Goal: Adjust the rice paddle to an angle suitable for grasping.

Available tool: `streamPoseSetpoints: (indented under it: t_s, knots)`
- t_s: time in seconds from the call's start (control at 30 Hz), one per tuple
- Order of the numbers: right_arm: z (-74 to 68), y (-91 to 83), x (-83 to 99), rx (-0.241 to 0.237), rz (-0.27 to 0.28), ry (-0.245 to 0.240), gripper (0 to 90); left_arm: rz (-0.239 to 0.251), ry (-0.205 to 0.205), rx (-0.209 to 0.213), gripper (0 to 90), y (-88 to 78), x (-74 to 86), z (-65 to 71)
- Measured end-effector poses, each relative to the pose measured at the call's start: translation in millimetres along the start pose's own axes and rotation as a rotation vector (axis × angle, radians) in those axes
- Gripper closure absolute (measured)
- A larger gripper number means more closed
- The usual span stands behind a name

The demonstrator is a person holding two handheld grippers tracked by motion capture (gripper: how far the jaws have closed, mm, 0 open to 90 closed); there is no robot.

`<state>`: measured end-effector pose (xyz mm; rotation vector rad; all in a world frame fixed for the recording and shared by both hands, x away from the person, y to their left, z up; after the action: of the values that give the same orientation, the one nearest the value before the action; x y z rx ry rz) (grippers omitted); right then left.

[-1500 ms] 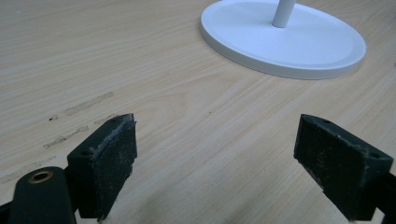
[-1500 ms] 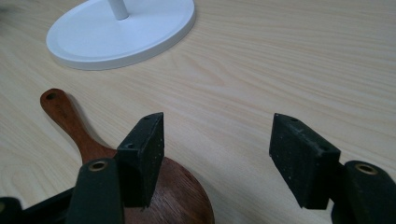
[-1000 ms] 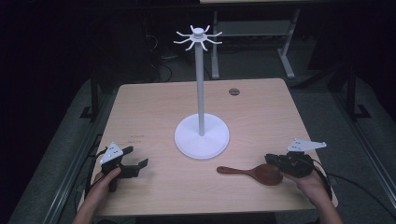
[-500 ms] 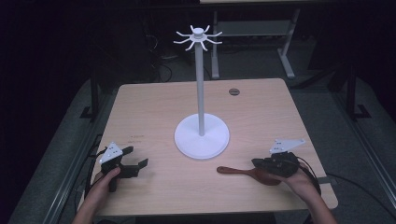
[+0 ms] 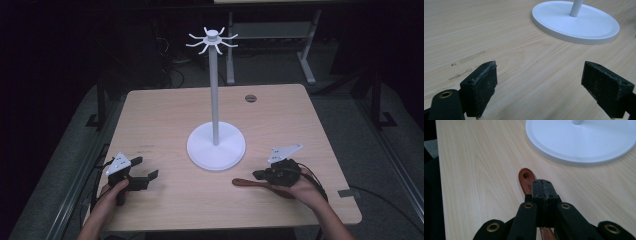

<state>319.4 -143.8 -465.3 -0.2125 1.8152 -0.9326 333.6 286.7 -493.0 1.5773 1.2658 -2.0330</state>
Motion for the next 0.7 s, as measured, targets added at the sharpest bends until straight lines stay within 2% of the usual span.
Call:
streamPoseSetpoints:
  t_s: [0.1,0.4,0.47,0.6,0.7]
  knots:
    - [-4.2,9.1,-7.4,-0.018,-0.010,-0.017,89.5,-0.001,0.012,0.000,12.9,-0.3,-0.1,-0.9]
    - [-12.6,35.7,-26.4,-0.056,-0.045,-0.047,89.5,0.000,0.007,0.002,12.9,-0.4,0.1,-0.4]
    - [-14.0,41.4,-28.0,-0.061,-0.057,-0.051,89.5,0.001,0.006,0.001,12.9,-0.3,0.0,-0.3]
    - [-18.4,53.4,-30.5,-0.067,-0.083,-0.097,89.6,0.001,0.008,0.002,12.8,-0.2,0.1,0.2]
    - [-23.7,57.5,-28.7,-0.065,-0.104,-0.104,89.5,-0.003,0.011,0.002,12.9,-0.4,0.1,0.4]
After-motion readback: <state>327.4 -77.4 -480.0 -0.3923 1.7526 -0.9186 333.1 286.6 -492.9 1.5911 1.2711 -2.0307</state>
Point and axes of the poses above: each handheld gripper's, and its own axes: y roughly forward along the jaws, x roughly out of its underside, z roughly to its right, the point moved 5 cm from there along y, roughly forward along the jaws, and after that the axes turned 3 degrees about y, right-handed, at the moved point
